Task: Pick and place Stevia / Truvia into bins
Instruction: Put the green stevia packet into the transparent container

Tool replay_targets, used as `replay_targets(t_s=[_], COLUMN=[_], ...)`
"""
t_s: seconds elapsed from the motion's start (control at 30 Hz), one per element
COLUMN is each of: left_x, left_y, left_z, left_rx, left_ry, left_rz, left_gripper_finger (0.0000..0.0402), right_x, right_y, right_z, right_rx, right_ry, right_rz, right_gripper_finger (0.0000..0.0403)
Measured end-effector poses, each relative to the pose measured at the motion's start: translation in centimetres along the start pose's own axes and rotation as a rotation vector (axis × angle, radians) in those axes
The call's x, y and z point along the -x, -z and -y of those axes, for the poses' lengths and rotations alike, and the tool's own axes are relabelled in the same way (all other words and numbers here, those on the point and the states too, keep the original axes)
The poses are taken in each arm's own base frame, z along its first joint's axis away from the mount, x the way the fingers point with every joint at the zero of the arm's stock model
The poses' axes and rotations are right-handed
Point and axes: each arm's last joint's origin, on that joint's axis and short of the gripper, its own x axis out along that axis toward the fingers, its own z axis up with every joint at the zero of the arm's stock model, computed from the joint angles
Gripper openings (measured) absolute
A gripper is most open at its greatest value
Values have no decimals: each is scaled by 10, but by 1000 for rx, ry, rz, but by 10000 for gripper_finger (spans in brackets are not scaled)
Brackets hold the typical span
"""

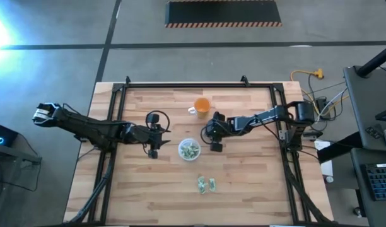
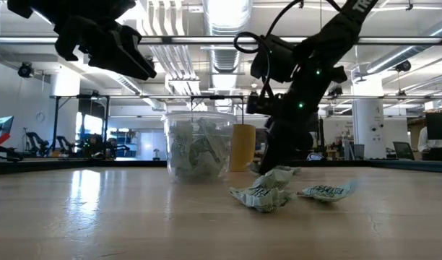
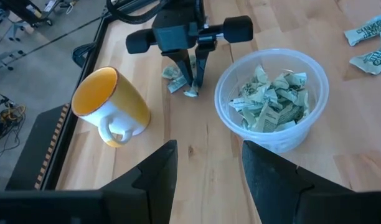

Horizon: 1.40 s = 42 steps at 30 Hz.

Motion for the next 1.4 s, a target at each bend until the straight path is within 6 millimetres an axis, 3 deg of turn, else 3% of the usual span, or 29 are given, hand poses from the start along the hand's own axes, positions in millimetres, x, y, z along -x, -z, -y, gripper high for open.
replay_targets(t_s=[0.17,0.53,0.83,1.03,1.4], left_x=[1,11,7,-7,-52], left_y=[-2,-4,-10,-14,-12], left_z=[-1,15,57,85,117], left_rx=[25,57,63,35,61], left_ry=[0,167,415,469,496], left_rz=[5,46,165,213,304], left_gripper_finger=[164,164,164,164,164], right_x=[8,57,94,88,55], right_y=[-1,-12,-33,-48,-56], right_z=[2,-2,-13,-27,-40], right_rx=[-3,-9,67,158,151], right_ry=[3,-12,-76,-192,-342], right_rz=[0,97,351,527,517], right_gripper_finger=[12,9,9,9,9])
